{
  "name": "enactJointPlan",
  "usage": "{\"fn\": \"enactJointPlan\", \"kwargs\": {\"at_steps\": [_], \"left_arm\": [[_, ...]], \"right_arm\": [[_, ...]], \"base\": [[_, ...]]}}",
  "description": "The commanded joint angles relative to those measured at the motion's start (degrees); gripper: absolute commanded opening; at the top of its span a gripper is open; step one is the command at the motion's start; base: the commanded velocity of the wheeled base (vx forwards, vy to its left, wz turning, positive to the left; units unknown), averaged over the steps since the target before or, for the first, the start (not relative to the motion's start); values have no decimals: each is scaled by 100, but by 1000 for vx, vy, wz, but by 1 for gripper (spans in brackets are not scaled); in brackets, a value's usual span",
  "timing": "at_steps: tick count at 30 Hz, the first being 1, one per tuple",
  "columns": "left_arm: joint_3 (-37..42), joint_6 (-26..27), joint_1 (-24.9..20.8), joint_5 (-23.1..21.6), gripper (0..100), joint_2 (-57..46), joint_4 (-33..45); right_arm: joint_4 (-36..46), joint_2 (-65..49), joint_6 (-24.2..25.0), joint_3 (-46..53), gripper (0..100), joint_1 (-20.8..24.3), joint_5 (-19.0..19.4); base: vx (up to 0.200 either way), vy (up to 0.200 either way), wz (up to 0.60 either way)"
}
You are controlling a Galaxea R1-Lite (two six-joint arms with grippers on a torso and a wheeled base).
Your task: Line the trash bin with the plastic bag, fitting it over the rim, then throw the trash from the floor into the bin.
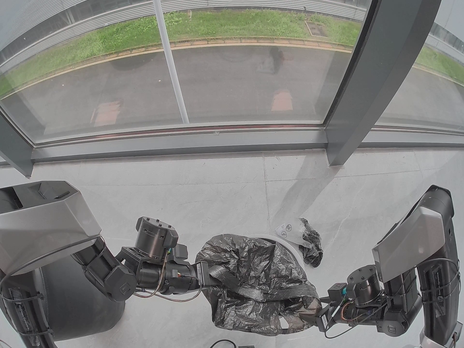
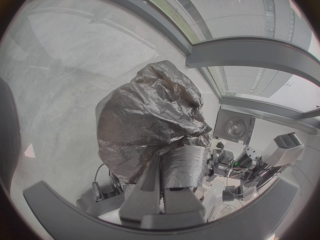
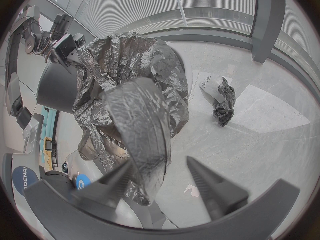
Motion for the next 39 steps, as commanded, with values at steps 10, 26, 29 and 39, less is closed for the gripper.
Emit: {"fn": "enactJointPlan", "kwargs": {"at_steps": [10,26,29,39], "left_arm": [[3,6,1,2,0,-10,-2],[-6,6,1,2,0,-1,-11],[-6,6,1,2,0,-1,-11],[-15,-3,1,-7,0,7,-11]], "right_arm": [[-102,-1200,96,352,100,12,26],[-102,-936,8,-52,100,-269,-361],[-102,-936,-62,-114,100,-252,-361],[-102,-866,-185,-228,100,3,-774]], "base": [[0,0,0],[0,0,0],[0,0,0],[0,0,0]]}}
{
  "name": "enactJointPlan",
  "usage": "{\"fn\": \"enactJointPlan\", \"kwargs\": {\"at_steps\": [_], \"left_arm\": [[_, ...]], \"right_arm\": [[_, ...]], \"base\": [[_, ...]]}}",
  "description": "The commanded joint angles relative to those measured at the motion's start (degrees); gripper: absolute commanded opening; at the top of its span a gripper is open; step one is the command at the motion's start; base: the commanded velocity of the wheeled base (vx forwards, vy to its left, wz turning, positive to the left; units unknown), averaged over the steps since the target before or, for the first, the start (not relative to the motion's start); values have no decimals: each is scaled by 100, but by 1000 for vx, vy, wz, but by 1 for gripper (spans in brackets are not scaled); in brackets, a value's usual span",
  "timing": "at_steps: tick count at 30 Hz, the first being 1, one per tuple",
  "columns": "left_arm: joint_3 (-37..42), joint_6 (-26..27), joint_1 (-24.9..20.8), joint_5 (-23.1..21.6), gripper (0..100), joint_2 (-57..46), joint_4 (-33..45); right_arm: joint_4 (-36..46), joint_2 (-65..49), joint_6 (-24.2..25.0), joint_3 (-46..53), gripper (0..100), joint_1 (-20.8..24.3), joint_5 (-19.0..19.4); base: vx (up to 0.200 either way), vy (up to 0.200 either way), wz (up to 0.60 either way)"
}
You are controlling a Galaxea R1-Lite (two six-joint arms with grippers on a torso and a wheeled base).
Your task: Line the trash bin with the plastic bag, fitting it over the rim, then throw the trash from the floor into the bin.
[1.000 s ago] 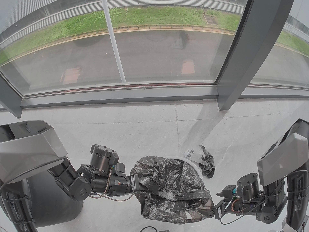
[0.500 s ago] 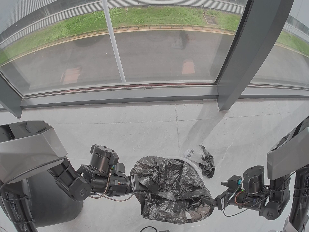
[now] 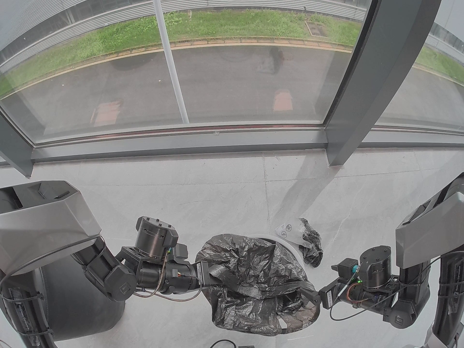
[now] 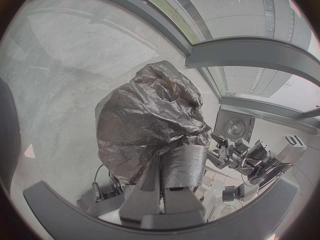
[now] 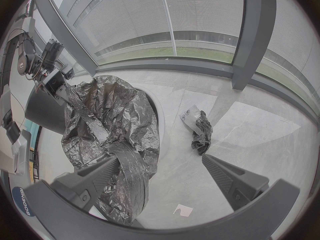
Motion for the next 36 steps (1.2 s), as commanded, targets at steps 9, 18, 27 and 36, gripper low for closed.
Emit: {"fn": "enactJointPlan", "kwargs": {"at_steps": [9,18,27,36], "left_arm": [[0,-11,1,2,0,-25,0],[-9,-11,1,2,0,10,0],[-18,-20,1,2,0,1,0],[-26,-20,27,2,0,19,0]], "right_arm": [[-102,396,-1,-161,100,626,-75],[-102,598,-18,-547,100,407,-382],[-102,581,-168,-925,100,450,-751],[-102,484,-98,-1347,100,345,-1147]], "base": [[0,0,0],[0,0,0],[0,0,0],[0,0,0]]}}
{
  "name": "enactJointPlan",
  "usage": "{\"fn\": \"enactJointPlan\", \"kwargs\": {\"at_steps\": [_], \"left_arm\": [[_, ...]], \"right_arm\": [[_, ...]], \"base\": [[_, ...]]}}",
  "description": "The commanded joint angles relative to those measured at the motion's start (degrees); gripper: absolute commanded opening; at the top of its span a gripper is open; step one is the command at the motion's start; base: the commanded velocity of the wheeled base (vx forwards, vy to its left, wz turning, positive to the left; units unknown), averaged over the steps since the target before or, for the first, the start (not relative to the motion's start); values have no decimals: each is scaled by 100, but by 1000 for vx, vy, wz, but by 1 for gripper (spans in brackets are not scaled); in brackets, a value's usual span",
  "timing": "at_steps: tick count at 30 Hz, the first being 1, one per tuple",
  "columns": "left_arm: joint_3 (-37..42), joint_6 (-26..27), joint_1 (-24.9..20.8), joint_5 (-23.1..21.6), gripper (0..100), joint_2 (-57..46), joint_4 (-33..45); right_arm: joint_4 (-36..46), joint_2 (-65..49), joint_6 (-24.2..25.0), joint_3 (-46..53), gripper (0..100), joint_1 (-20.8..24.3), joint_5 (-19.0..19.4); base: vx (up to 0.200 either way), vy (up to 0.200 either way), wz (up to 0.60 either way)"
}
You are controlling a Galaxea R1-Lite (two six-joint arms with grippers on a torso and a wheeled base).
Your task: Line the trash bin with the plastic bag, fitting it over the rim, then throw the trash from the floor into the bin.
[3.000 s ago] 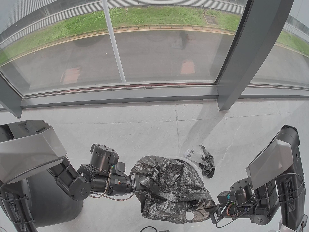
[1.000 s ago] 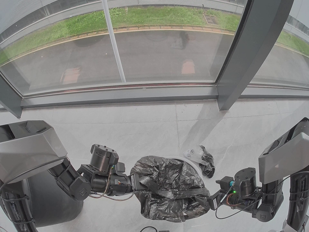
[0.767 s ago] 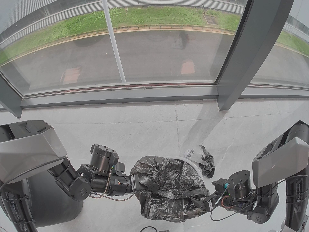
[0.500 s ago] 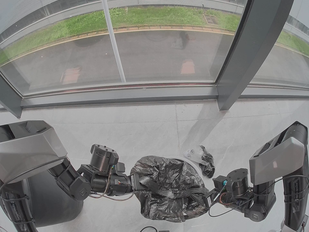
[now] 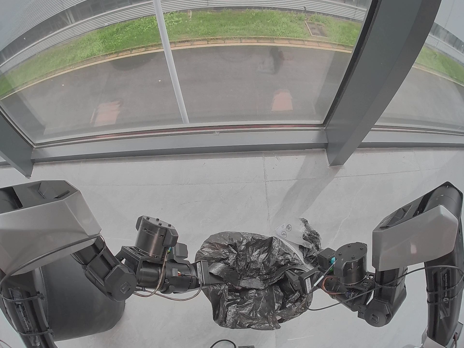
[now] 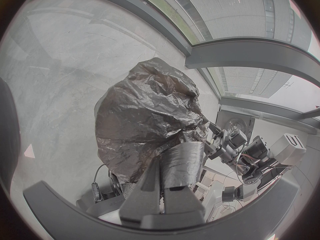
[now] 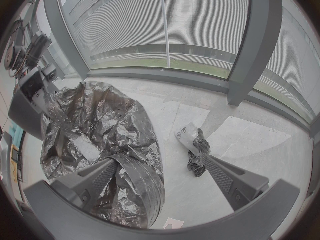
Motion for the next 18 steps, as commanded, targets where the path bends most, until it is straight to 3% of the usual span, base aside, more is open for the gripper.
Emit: {"fn": "enactJointPlan", "kwargs": {"at_steps": [1,18], "left_arm": [[-22,4,27,-1,0,16,0],[-4,-22,71,8,0,271,-563]], "right_arm": [[-105,-70,48,-137,100,-91,-56],[-105,-421,198,-401,100,-223,-161]], "base": [[0,0,0],[0,0,0]]}}
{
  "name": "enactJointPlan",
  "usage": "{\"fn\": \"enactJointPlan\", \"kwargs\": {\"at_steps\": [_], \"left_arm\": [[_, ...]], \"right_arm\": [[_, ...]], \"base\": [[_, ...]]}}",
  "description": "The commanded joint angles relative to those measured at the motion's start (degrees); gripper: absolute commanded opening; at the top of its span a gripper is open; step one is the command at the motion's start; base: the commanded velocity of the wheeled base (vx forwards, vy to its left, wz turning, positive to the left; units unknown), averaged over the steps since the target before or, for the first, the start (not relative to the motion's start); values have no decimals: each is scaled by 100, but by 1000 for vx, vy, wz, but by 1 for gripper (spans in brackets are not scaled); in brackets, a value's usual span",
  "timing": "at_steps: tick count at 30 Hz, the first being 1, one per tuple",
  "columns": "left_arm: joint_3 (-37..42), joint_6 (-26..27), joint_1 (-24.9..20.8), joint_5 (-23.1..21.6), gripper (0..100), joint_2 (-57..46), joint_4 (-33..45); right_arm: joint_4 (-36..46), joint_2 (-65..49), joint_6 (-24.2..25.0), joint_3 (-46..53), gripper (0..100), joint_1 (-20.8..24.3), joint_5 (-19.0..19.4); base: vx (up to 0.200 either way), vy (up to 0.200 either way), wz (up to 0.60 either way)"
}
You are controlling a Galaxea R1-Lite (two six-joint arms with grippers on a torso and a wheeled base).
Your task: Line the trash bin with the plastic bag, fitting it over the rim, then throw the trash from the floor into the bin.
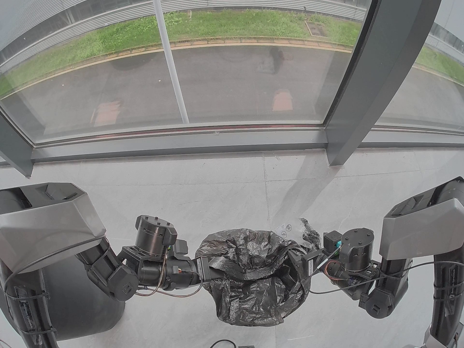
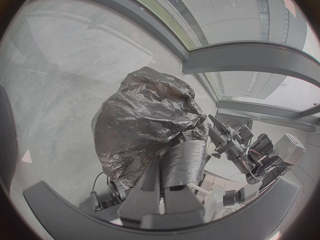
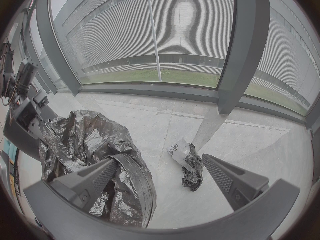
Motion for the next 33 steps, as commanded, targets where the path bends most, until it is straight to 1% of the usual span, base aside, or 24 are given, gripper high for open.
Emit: {"fn": "enactJointPlan", "kwargs": {"at_steps": [1,12,15,23,25,28,33], "left_arm": [[0,-3,-1,2,0,56,-12],[-26,6,-1,19,0,74,-12],[-17,24,52,28,0,56,-3],[0,59,166,46,0,39,32],[-8,112,210,55,0,65,15],[-17,437,368,46,0,118,23],[-8,542,412,37,0,135,32]], "right_arm": [[-105,-125,41,-80,100,-37,-19],[-105,-142,85,-141,100,-239,-19],[-105,-116,182,-211,100,-309,-19],[-105,78,208,-343,100,-502,-2],[-105,122,243,-361,100,-529,7],[-105,227,279,-378,100,-538,42],[-105,315,279,-396,100,-538,60]], "base": [[0,0,0],[0,0,0],[0,0,0],[0,0,0],[0,0,0],[0,0,0],[0,0,0]]}}
